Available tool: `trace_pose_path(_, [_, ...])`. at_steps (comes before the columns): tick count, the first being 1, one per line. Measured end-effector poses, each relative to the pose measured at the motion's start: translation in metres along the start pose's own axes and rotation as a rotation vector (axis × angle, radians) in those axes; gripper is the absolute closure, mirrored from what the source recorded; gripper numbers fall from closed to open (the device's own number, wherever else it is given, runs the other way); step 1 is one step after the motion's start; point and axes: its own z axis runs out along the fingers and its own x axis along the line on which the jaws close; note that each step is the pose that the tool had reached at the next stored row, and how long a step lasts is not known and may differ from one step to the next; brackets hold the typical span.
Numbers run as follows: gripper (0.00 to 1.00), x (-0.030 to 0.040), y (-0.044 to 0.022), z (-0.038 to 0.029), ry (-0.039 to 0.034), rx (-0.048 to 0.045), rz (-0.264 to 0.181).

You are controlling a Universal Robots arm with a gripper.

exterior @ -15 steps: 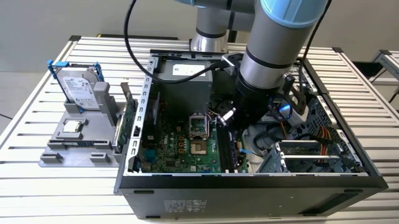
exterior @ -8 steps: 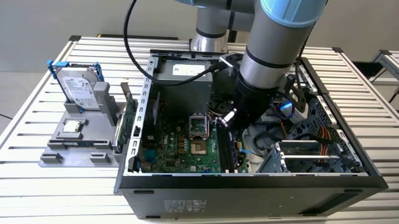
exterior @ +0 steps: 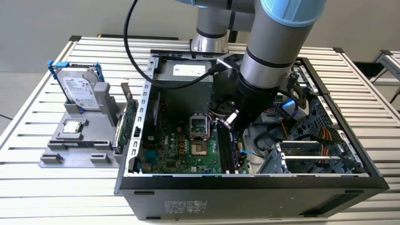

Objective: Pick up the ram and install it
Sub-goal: 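Press down the ram until it locks into place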

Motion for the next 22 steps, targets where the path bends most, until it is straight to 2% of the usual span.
trace_pose_path(18, [1.00,-0.0018,0.0023,0.0011,0.0014,0.0036,-0.200])
trace_pose_path(22, [1.00,-0.0022,0.0029,0.0014,0.0019,0.0050,-0.274])
